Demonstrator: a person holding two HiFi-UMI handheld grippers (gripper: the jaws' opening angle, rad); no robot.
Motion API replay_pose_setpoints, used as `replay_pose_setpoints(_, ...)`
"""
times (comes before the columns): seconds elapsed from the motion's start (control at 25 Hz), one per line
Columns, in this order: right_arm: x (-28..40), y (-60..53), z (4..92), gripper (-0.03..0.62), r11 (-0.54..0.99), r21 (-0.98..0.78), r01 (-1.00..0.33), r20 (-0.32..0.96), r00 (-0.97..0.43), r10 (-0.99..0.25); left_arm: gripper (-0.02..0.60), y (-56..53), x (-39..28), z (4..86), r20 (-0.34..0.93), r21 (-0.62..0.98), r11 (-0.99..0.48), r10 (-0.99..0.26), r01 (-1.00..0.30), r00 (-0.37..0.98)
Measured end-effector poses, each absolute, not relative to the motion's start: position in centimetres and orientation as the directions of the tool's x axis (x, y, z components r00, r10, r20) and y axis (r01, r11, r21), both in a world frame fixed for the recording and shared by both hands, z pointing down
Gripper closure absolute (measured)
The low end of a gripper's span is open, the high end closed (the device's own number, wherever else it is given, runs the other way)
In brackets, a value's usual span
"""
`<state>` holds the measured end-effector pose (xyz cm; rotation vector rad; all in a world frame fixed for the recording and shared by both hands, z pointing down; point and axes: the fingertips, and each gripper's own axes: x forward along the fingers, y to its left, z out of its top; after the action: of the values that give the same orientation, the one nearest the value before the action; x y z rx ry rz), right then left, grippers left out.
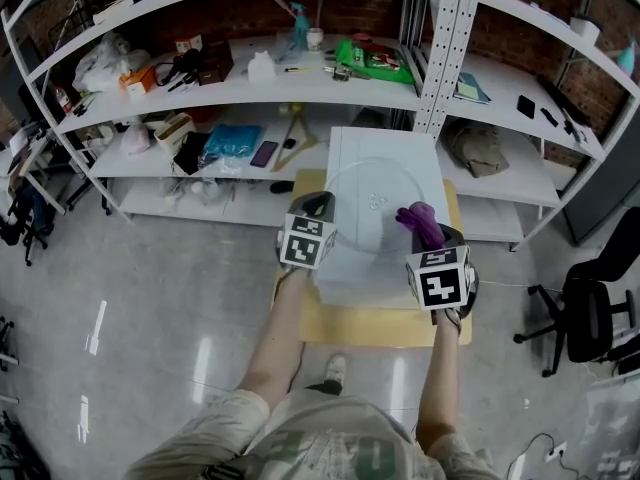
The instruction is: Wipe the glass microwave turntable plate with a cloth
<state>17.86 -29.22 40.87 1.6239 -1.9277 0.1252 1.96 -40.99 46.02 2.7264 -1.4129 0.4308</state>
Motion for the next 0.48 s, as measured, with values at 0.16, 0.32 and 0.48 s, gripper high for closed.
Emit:
replay_pose_setpoints(0.16, 19.3, -33.3, 38.0, 0.54, 0.229, 0.311, -0.922, 0.466, -0.061, -0.883, 0.581, -41.0, 2.1, 46.0, 0.262, -0.088, -0.585, -0.794, -0.806, 0.548)
replay_pose_setpoints(0.32, 21.0, -37.8, 38.0, 0.54, 0.201, 0.307, -0.93, 0.477, -0.033, -0.878, 0.581, -40.9, 2.1, 46.0, 0.261, -0.084, -0.585, -0.795, -0.807, 0.548)
replay_pose_setpoints(0.48, 22.0, -40.0, 40.5, 0.54, 0.201, 0.315, -0.928, 0.515, -0.011, -0.857, 0.581, -40.9, 2.1, 46.1, 0.258, -0.082, -0.586, -0.794, -0.806, 0.551)
